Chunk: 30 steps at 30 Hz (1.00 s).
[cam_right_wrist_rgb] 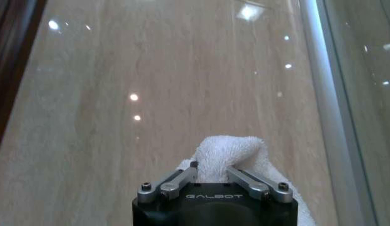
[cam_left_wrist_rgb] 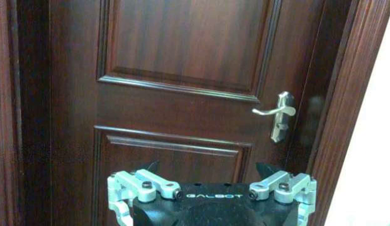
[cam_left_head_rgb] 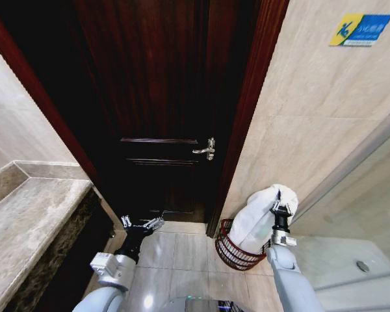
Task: Discard the used towel into the hamper.
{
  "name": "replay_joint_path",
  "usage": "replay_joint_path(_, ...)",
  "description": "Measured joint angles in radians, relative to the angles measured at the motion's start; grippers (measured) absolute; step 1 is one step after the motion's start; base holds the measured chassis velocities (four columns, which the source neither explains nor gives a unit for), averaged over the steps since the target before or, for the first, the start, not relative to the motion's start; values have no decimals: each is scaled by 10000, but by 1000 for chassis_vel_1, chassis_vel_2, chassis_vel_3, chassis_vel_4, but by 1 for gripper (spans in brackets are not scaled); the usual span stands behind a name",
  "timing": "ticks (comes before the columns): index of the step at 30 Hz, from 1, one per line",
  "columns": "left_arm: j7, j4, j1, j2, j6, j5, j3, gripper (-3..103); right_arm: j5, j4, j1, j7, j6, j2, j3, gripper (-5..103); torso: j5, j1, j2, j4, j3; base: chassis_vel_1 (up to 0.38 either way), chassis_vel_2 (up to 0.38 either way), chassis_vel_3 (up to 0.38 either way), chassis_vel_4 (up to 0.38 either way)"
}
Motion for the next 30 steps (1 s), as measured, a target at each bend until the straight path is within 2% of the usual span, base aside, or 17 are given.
replay_joint_path(15,0,0,0,1,0,0,0,100,188,-1306,136,297,-3,25,-567,5,1,0,0,1,0,0,0,0,0)
replay_joint_path(19,0,0,0,1,0,0,0,100,-311,-2003,308,1021,-5,141,-782,5,1,0,0,0,0,0,0,0,0)
replay_joint_path(23,0,0,0,1,0,0,0,100,-478,-2478,376,1222,-6,209,-873,5,-1,0,0,1,0,0,0,0,0)
replay_joint_path(30,0,0,0,0,0,0,0,100,-588,-3007,347,1007,-10,218,-969,5,-1,0,0,1,0,0,0,0,0)
